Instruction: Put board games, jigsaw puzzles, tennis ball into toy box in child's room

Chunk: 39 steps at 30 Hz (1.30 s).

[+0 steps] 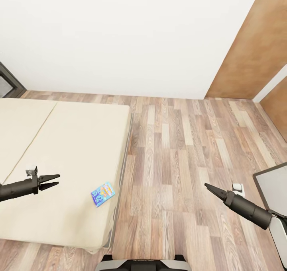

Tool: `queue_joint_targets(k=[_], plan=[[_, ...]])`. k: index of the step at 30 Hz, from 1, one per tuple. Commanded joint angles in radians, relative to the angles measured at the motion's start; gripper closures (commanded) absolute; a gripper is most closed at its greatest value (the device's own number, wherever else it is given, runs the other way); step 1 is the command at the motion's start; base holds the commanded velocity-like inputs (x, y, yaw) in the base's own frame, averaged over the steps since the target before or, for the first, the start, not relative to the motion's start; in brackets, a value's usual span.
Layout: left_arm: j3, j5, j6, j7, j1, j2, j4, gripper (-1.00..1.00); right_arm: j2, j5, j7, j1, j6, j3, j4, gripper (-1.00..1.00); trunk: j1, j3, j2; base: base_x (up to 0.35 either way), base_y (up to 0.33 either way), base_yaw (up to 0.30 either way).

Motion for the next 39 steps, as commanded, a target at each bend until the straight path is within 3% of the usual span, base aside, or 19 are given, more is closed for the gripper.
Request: queue_joint_targets(k=[1,39], plan=[[0.001,-0.001,0.011,-0.004,-0.001,0.0,0.0,-1.0,0.0,-0.001,0.002,-0.001,0.005,-0.001,0.0,-1.0,0.001,0.0,-0.001,0.0,0.0,0.0],[0.0,-0.001,0.011,-0.004,-0.001,0.0,0.0,-1.0,0.0,-0.001,0.001,-0.001,0.005,-0.001,0.001,-1.0,0.001,0.063,-0.001,0.0,0.0,0.0]])
